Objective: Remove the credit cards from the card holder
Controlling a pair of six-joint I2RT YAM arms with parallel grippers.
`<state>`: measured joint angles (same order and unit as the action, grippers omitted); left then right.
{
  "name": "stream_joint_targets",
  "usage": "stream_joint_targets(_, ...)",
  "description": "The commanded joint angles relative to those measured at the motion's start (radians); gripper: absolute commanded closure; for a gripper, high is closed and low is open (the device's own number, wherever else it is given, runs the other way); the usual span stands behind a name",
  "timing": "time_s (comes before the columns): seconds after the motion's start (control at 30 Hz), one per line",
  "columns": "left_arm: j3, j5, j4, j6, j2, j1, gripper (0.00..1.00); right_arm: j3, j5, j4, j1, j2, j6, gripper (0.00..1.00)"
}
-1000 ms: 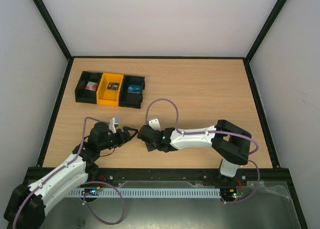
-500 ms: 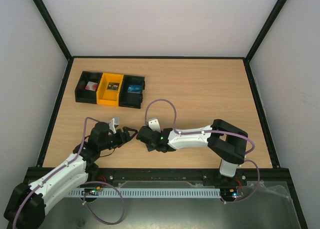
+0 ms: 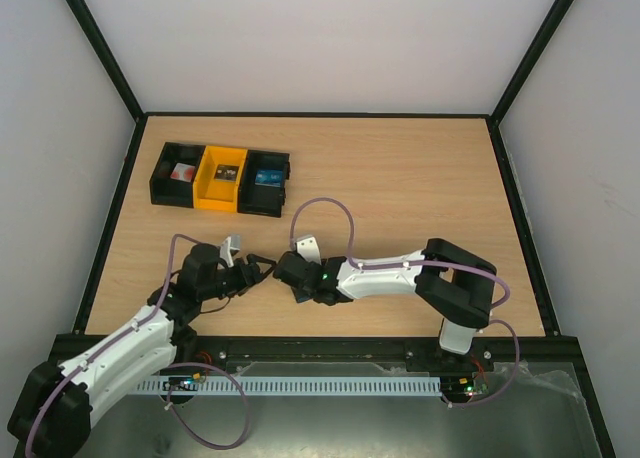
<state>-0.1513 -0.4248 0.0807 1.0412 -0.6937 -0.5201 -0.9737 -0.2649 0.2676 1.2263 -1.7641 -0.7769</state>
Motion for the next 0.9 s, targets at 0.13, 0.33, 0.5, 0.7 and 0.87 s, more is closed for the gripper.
stream_joint_targets(0.13, -0.014, -0.035, 0.04, -0.013, -0.06, -0.005, 0.37, 0.059, 0.047, -0.075, 0.002, 0.061, 0.004, 0.98)
stream_joint_targets(0.33, -0.014, -0.041, 0.066, -0.024, -0.108, -0.012, 0.44, 0.126, 0.095, -0.194, 0.002, 0.145, -0.017, 0.98)
stream_joint_targets(0.5, -0.007, -0.06, 0.112, -0.016, -0.146, -0.016, 0.39, 0.17, 0.111, -0.26, 0.002, 0.201, -0.038, 0.98)
stream_joint_targets(0.7, 0.019, -0.09, 0.197, 0.004, -0.197, -0.022, 0.36, 0.224, 0.159, -0.352, 0.002, 0.273, -0.116, 0.98)
stream_joint_targets(0.87, 0.053, -0.11, 0.298, 0.056, -0.221, -0.032, 0.35, 0.284, 0.182, -0.451, 0.002, 0.32, -0.159, 0.98)
